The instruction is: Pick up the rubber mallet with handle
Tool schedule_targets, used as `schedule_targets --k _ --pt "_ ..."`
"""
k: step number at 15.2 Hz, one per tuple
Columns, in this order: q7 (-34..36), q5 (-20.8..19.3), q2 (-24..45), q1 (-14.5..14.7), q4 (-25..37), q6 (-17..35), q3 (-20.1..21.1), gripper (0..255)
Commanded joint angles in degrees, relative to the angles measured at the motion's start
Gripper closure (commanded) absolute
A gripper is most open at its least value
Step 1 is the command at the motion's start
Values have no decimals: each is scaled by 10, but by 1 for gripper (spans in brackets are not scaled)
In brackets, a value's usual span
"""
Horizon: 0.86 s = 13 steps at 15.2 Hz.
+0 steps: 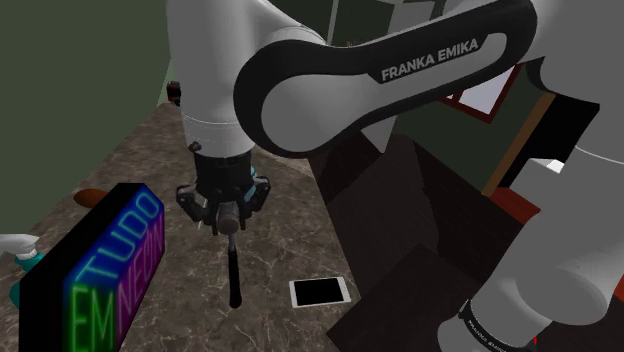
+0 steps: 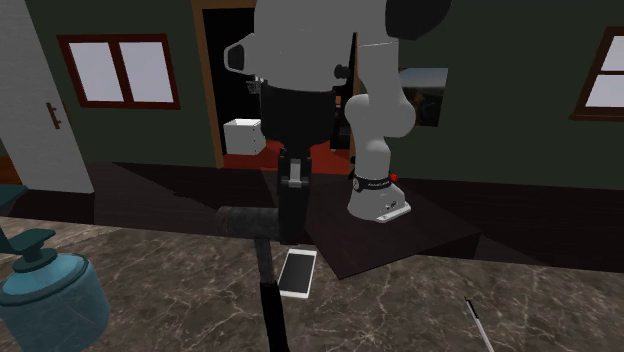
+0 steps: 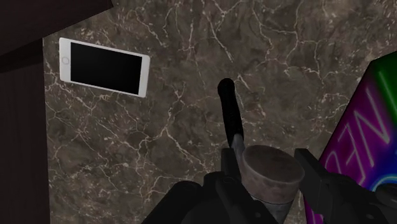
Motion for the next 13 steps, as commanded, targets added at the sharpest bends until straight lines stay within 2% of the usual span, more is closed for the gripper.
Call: schedule_targets --k 1,11,13 --pt "-5 5 -6 -1 9 -13 0 255" --pt "-20 20 -20 -3 73 -86 2 255" --pt "-21 20 -20 -3 74 -87 2 255"
